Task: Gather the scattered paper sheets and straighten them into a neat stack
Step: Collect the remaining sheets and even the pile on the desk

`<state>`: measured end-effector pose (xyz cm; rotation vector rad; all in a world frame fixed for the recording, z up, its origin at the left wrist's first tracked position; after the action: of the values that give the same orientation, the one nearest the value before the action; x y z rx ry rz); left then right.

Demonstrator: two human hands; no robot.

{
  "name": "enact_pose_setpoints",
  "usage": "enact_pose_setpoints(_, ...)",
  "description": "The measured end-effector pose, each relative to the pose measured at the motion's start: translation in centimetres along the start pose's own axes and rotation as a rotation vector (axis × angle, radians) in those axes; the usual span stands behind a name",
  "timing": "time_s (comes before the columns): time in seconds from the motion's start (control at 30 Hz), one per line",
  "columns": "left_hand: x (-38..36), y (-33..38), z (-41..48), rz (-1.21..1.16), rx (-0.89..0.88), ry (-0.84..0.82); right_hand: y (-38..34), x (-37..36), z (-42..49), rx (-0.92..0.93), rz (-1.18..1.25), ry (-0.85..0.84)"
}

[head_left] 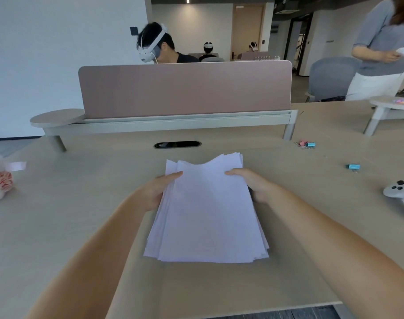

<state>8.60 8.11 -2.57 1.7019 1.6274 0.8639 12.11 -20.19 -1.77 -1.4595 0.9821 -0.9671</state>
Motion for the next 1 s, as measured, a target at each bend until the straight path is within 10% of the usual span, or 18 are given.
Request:
enact_pose_setpoints(0.67,-0.7,-0.5,0.5,-0.071,0.030,0.126,0.5,-0.9,2.5,-0.095,0.039,0.007)
enact_pose_setpoints(1.0,-0.5,-0.3,-1.5,-0.428,-0.237,0.110,0.4,-0.6,0.0,0.068,0.025,0.125)
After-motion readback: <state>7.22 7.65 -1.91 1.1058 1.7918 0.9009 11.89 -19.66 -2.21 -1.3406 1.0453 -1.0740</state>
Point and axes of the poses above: each hand's wrist, its own z-axis towards the middle knuckle, its own x-axis out of the back of the hand, y = z × x, the point moved 1 cm from there along z, towards the middle knuckle, and after that the axes turned 15 degrees about x, right-handed, at the moved point
